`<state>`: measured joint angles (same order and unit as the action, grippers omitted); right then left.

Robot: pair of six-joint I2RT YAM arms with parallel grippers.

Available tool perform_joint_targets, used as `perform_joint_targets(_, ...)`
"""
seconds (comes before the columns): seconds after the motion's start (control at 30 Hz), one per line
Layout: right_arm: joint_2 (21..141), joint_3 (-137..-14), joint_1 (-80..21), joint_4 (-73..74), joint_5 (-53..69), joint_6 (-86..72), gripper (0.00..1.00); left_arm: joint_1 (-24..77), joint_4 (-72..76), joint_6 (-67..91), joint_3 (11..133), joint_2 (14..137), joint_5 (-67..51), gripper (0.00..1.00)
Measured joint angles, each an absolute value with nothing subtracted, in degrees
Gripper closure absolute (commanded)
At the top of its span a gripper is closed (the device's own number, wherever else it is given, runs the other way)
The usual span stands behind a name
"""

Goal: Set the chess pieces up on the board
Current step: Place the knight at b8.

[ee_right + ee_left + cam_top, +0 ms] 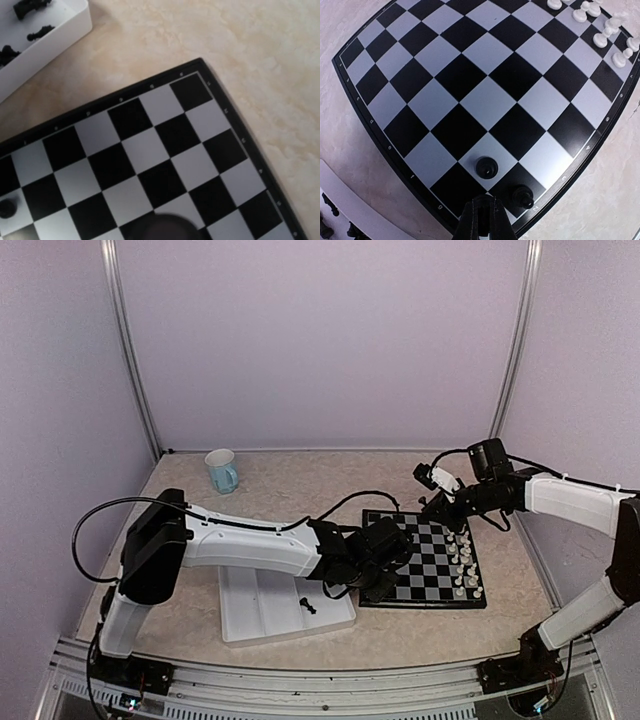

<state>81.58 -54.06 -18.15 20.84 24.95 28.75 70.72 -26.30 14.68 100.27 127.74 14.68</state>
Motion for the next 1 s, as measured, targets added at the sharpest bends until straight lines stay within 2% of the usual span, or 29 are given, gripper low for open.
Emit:
perform_joint_targets(0.43, 81.08, -53.43, -17.96, 18.39, 24.84, 28.8, 0.96, 68.9, -26.81, 16.08, 97.95, 127.92, 13.23, 1.0)
perform_joint_targets(0.63, 81.08, -53.15, -17.96, 18.13, 24.88, 28.8, 0.96, 66.83, -22.85, 17.74, 95.24, 126.91, 9.98, 0.95)
perform_joint_targets(1.0, 81.1, -52.84, -17.96, 18.04, 25.17, 28.84, 0.96, 66.11, -21.85, 17.98, 95.09, 126.89, 8.14, 0.95)
